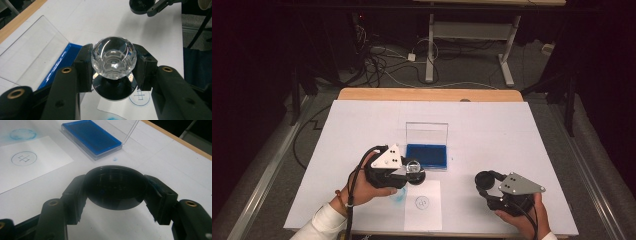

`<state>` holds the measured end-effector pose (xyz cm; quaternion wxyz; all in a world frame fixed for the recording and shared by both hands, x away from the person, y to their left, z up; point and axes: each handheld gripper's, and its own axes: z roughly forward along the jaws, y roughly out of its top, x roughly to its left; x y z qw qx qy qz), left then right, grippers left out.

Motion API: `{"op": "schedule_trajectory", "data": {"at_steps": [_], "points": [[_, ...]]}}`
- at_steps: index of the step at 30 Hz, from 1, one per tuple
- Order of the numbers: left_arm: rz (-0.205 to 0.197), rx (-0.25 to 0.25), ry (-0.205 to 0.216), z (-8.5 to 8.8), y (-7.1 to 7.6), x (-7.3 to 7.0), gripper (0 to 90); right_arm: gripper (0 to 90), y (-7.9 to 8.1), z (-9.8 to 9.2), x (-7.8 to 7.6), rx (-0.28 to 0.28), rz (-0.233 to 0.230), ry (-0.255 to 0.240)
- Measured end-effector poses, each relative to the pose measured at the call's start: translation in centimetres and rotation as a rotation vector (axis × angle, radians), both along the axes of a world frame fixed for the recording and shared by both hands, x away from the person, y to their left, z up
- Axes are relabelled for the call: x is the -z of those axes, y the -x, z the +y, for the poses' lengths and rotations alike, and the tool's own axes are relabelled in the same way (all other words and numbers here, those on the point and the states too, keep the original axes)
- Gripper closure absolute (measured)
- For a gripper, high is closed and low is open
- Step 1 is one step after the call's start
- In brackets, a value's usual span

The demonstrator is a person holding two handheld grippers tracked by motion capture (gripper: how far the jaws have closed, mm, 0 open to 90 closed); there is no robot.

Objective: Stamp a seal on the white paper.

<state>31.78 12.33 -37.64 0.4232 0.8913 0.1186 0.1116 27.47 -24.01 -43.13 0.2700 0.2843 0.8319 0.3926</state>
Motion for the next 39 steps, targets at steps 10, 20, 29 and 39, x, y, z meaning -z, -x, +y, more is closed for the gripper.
{"op": "schedule_trajectory", "data": {"at_steps": [10,20,29,39], "points": [[0.021,0.027,-0.024,-0.6,1.0,1.1,54.6,38.6,0.0,0.2,0.1,-0.001,0.005,0.01],[0.06,0.056,-0.07,-1.5,1.4,3.0,54.6,38.6,0.0,0.4,0.3,-0.003,0.016,0.014],[0.089,0.069,-0.104,-2.1,1.4,4.5,54.6,38.6,-0.1,0.5,0.4,-0.01,0.026,0.024],[0.099,0.083,-0.131,-2.7,1.4,5.3,54.6,38.6,-0.1,0.6,0.6,-0.012,0.035,0.031]]}}
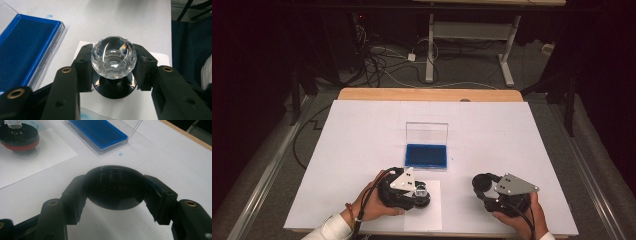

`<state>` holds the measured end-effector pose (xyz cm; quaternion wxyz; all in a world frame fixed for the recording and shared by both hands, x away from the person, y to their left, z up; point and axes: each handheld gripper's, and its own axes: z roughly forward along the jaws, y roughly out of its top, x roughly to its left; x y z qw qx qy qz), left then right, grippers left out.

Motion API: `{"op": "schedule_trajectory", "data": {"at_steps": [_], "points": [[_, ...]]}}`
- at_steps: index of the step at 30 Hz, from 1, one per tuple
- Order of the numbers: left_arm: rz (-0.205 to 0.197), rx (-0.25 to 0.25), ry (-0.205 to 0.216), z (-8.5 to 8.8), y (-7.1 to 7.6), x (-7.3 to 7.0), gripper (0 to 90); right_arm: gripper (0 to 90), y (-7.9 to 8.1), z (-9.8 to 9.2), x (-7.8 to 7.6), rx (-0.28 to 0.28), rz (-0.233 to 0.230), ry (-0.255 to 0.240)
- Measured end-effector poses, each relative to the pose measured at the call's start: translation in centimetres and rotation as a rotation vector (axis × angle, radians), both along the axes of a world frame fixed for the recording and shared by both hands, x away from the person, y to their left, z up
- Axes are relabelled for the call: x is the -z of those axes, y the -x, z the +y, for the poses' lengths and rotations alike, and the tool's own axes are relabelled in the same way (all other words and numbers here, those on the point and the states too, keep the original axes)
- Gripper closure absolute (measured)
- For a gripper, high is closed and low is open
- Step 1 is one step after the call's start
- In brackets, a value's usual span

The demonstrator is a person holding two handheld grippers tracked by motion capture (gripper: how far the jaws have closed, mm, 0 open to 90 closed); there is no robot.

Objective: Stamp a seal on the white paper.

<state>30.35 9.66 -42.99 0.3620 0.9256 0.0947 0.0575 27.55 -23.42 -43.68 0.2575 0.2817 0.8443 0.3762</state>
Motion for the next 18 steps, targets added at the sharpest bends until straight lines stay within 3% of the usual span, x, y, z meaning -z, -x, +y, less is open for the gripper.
{"op": "schedule_trajectory", "data": {"at_steps": [18], "points": [[0.007,0.008,-0.021,-0.37,-0.16,0.91,54.6,38.6,0.01,0.11,0.1,-0.009,0.004,0.014]]}}
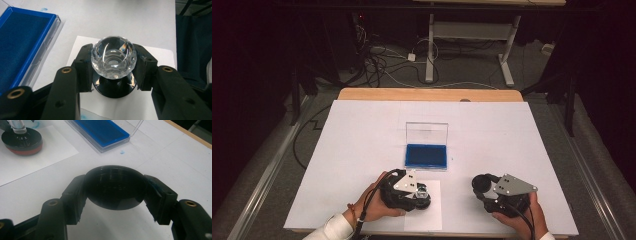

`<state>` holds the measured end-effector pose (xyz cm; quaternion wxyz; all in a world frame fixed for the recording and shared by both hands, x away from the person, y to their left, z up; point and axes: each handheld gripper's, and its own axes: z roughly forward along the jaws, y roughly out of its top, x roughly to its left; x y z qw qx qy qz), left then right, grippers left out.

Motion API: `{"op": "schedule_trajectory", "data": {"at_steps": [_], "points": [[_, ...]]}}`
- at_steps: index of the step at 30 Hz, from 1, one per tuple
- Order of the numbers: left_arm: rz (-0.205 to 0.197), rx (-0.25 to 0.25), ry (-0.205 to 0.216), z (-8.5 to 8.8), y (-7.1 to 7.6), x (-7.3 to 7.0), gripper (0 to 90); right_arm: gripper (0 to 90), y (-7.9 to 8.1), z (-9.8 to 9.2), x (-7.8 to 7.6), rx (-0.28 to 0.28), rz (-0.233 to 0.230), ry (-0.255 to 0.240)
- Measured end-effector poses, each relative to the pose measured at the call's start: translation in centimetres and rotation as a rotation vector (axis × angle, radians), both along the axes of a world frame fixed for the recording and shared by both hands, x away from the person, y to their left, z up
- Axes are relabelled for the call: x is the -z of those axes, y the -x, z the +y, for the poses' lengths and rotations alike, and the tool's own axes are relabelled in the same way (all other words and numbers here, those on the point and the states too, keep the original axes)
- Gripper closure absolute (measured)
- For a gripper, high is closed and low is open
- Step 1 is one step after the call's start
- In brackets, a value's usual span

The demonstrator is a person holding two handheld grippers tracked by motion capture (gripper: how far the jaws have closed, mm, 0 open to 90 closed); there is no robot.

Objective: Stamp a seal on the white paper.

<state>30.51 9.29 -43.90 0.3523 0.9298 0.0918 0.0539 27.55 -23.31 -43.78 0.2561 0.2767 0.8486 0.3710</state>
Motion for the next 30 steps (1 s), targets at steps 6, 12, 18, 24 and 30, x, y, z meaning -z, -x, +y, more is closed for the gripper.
{"op": "schedule_trajectory", "data": {"at_steps": [6,12,18,24,30], "points": [[-0.007,-0.003,-0.007,-0.09,0.01,0.22,54.5,38.6,0.02,0.07,0.04,-0.003,0.004,0.003],[-0.006,-0.002,-0.007,-0.09,0.1,0.29,54.5,38.6,0.01,0.09,0.06,-0.005,0.004,0.005],[0.002,-0.003,0.001,0.17,0.18,0.51,54.5,38.6,0.02,0.14,0.07,-0.006,0.004,0.006],[0.008,-0.006,0.005,0.23,0.2,0.62,54.5,38.6,0.0,0.23,0.1,-0.009,0.003,0.01],[0.025,-0.011,0.001,0.14,0.06,0.6,54.5,38.6,0.02,0.31,0.14,-0.007,0.008,0.011]]}}
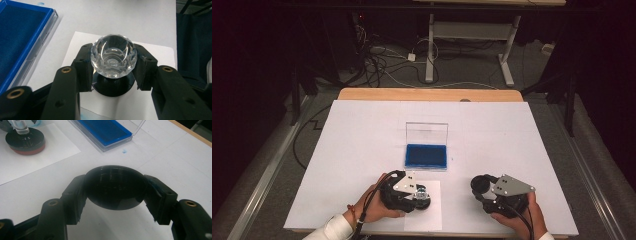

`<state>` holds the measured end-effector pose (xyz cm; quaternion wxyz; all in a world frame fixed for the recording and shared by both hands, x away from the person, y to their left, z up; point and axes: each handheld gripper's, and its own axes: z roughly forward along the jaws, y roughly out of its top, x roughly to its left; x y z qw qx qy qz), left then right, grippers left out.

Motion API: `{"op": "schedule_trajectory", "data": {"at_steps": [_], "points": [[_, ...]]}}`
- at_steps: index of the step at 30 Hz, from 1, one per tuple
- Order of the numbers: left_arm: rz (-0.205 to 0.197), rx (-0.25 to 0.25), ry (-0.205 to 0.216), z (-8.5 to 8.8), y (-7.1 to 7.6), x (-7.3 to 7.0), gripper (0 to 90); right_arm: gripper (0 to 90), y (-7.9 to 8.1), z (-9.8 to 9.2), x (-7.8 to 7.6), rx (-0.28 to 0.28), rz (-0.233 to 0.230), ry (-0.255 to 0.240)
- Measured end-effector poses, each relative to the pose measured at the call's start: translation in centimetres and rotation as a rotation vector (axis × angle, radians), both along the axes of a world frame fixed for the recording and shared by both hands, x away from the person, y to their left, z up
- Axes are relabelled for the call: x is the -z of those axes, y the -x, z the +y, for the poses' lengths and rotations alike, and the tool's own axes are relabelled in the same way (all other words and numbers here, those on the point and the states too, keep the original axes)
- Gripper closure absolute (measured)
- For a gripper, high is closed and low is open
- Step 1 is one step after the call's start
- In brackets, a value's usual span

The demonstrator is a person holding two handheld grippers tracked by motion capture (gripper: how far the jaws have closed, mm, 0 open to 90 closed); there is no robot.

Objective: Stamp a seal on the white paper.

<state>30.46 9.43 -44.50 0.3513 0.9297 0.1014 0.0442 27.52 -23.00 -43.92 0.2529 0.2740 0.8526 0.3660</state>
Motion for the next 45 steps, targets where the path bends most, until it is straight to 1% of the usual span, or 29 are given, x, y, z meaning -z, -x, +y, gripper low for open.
{"op": "schedule_trajectory", "data": {"at_steps": [8,16,19,22,27,28,32,39,44,45], "points": [[0.006,0.002,-0.017,-0.06,-0.02,-0.11,54.5,38.6,0.03,0.0,-0.02,0.0,-0.002,-0.002],[0.015,-0.001,-0.01,-0.03,-0.06,-0.01,54.5,38.6,0.05,0.03,-0.04,-0.005,-0.003,0.0],[0.015,-0.002,-0.015,-0.07,-0.06,-0.05,54.5,38.6,0.05,0.03,-0.03,-0.004,-0.002,0.0],[0.022,-0.003,-0.008,-0.04,-0.1,0.02,54.4,38.6,0.06,0.05,-0.04,-0.006,-0.003,0.0],[0.021,-0.002,-0.015,-0.09,-0.1,-0.05,54.5,38.6,0.06,-0.03,-0.09,-0.002,-0.004,-0.001],[0.024,-0.006,-0.01,-0.09,-0.1,-0.01,54.5,38.6,0.07,-0.04,-0.09,-0.003,-0.003,-0.001],[0.021,-0.004,-0.021,-0.14,-0.08,-0.1,54.5,38.6,0.05,0.0,-0.06,-0.005,-0.002,0.001],[0.029,-0.006,-0.02,-0.14,-0.14,-0.09,54.4,38.6,0.05,0.01,-0.05,-0.011,0.001,0.005],[0.031,-0.005,-0.021,-0.13,-0.17,-0.09,54.4,38.6,0.04,0.03,-0.03,-0.013,0.003,0.005],[0.026,-0.005,-0.023,-0.18,-0.1,-0.08,54.4,38.6,0.04,0.03,-0.02,-0.013,0.003,0.005]]}}
